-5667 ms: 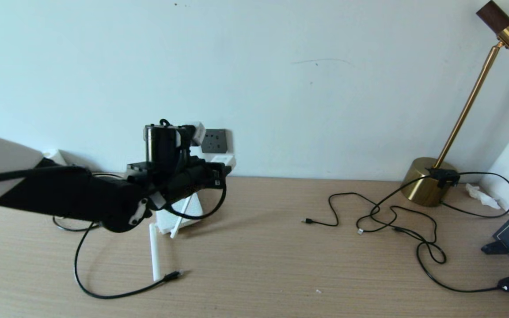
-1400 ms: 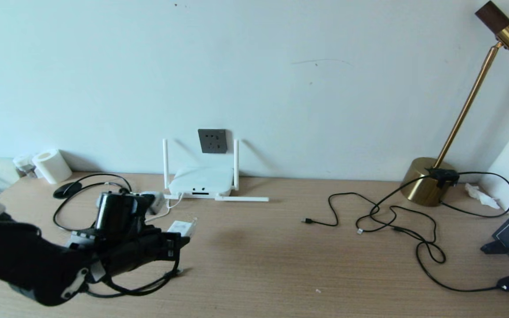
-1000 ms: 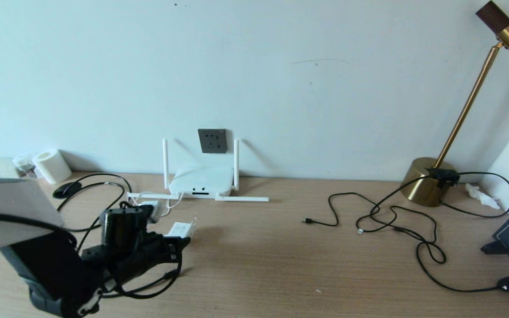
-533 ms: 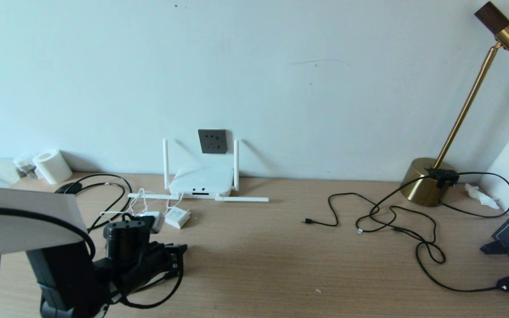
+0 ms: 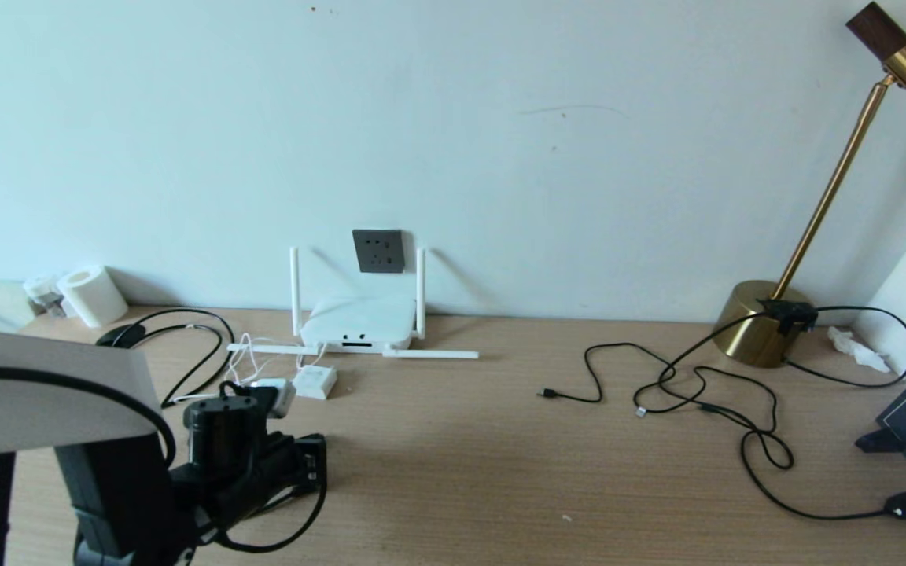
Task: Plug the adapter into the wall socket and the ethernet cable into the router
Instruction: Plug plug into socket
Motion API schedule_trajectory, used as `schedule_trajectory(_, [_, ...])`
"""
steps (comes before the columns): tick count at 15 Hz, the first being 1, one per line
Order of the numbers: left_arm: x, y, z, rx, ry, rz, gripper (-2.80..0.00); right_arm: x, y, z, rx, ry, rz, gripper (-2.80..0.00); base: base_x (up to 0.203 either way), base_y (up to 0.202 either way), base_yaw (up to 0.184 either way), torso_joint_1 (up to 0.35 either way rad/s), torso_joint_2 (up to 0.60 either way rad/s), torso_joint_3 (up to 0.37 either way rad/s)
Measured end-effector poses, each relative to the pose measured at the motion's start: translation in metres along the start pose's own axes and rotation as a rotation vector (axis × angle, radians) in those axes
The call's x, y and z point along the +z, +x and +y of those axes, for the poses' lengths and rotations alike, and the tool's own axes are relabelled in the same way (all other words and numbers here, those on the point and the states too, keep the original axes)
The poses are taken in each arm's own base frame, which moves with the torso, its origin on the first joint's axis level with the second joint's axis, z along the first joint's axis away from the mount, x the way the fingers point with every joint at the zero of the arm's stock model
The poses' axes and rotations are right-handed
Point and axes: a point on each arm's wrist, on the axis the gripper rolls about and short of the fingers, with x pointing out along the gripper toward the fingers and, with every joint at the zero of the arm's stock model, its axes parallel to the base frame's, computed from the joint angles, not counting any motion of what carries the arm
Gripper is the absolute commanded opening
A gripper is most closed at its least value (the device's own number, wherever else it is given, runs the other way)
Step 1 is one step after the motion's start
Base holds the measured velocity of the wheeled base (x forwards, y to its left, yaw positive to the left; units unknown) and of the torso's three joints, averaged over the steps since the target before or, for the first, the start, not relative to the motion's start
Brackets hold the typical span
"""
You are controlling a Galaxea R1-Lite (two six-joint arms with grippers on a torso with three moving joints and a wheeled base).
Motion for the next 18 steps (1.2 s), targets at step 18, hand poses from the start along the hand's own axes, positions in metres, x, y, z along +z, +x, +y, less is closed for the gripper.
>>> schedule_trajectory(18, [0.074, 0.009, 0.037, 0.072, -0.059, -0.152, -2.80, 0.000, 0.000, 0.000, 0.000, 0.000, 0.000, -2.80, 0.000, 0.000, 0.000, 0.000, 0.00, 0.000])
